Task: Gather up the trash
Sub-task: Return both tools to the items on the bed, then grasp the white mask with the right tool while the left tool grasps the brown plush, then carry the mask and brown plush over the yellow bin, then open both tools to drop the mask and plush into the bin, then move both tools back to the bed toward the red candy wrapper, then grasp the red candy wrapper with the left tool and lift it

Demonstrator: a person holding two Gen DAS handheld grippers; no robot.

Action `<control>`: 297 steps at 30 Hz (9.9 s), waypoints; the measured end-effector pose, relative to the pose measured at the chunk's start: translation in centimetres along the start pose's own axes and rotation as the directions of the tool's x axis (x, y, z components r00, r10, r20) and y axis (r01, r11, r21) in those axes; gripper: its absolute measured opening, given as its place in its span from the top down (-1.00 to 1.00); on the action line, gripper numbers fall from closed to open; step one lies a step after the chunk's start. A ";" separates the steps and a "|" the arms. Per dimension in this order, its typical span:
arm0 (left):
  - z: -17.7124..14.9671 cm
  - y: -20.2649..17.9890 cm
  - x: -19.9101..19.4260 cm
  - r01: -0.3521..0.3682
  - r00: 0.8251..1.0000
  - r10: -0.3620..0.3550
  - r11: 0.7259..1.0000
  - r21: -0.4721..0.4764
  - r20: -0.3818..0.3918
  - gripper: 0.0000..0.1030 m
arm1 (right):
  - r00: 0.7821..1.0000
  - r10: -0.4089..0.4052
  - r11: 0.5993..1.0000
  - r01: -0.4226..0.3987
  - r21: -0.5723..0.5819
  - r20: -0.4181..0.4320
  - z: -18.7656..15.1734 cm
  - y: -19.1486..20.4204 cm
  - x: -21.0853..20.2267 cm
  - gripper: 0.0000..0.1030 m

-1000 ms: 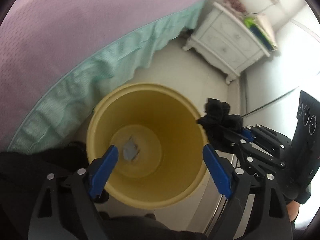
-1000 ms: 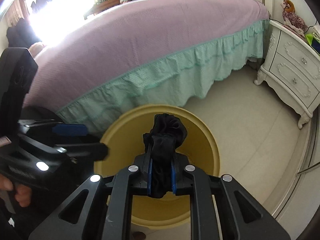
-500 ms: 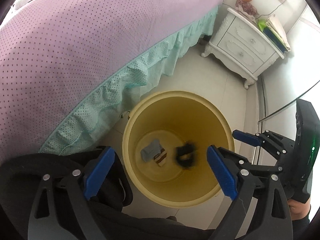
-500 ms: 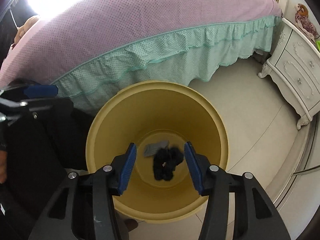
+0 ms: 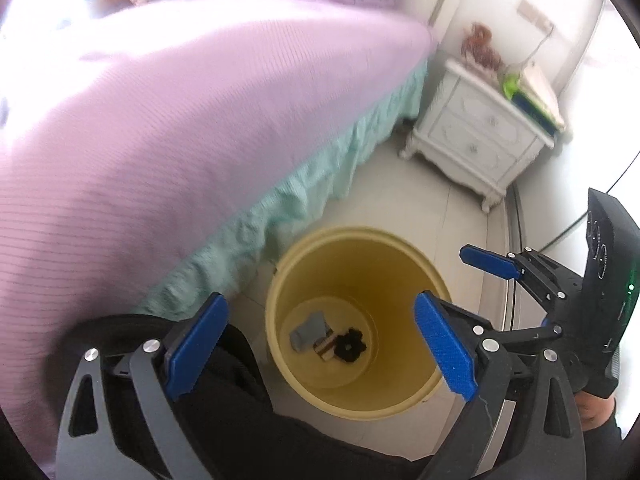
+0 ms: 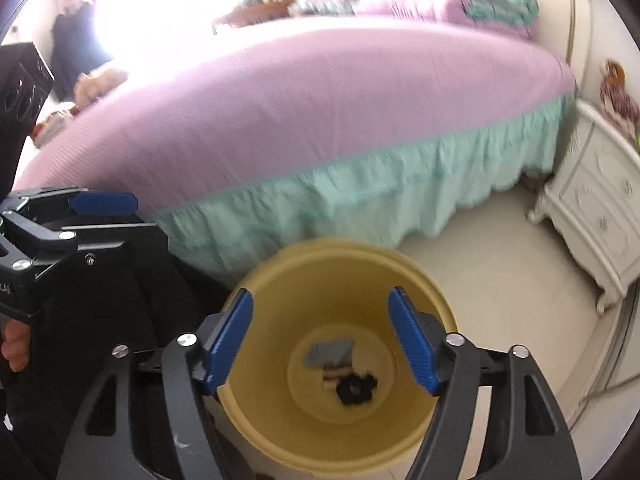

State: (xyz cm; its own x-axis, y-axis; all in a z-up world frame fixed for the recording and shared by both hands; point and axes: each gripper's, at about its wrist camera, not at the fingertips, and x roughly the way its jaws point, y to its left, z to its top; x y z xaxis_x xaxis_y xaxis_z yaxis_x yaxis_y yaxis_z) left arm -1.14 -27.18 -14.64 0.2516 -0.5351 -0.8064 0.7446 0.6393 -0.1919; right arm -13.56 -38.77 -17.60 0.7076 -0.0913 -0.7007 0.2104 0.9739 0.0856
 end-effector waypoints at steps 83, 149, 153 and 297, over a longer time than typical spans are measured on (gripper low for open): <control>-5.7 30.6 -22.3 -0.470 0.690 0.702 0.620 -0.628 0.177 -0.92 | 0.905 0.425 0.829 -0.393 -0.399 -0.009 18.1 37.6 12.6 -0.30; 1.9 13.8 -22.9 -0.103 0.810 0.215 0.968 -0.229 0.545 0.35 | 0.881 0.404 0.905 -0.345 -0.250 0.247 16.7 17.4 -2.2 0.17; 3.2 10.5 -19.7 -0.045 0.854 0.113 0.989 -0.144 0.508 0.35 | 0.910 0.331 0.939 -0.290 -0.187 0.248 14.8 12.8 -3.4 0.17; 3.7 34.7 -13.1 -0.328 0.818 0.566 0.608 -0.723 0.105 -0.74 | 0.844 0.523 0.839 -0.486 -0.245 0.120 21.1 24.6 7.7 -0.83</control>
State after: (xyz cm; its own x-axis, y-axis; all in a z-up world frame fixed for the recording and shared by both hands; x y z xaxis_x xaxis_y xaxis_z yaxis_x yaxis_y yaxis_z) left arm 23.67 -0.04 -8.71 0.6919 -0.1341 -0.7094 -0.0767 0.9634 -0.2569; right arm 11.29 -19.93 -5.92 0.7881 0.4077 -0.4611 -0.3326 0.9124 0.2384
